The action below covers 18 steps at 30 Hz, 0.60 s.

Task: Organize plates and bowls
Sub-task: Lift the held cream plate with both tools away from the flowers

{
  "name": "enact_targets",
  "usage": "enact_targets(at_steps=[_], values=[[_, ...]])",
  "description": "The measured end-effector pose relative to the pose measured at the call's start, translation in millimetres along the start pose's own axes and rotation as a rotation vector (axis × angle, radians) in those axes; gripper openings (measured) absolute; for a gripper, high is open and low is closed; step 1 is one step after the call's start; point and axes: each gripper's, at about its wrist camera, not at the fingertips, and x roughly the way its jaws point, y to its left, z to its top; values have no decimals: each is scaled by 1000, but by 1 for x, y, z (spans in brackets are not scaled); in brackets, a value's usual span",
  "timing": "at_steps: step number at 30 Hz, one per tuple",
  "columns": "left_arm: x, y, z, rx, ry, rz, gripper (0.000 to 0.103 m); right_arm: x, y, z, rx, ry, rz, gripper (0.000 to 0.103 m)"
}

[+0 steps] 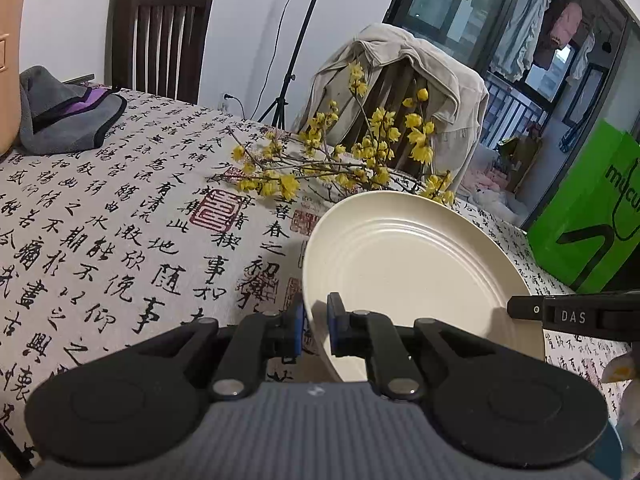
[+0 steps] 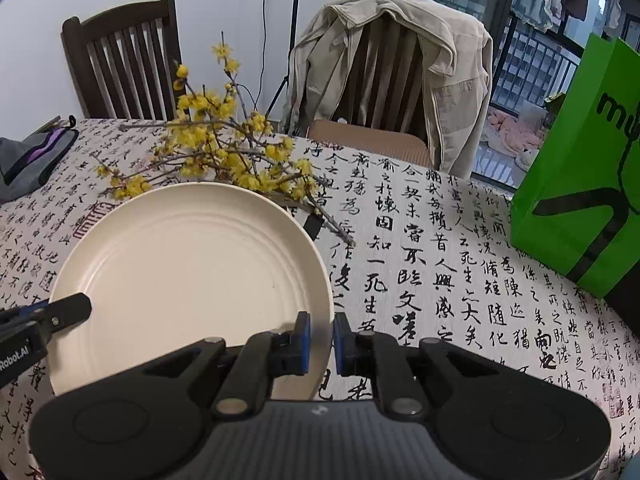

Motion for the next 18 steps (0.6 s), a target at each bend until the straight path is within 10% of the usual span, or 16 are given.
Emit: enact_targets(at_steps=[18], values=[[-12,3,8,-8,-37,-3,12,-21,3,4,-3,-49,5,12]])
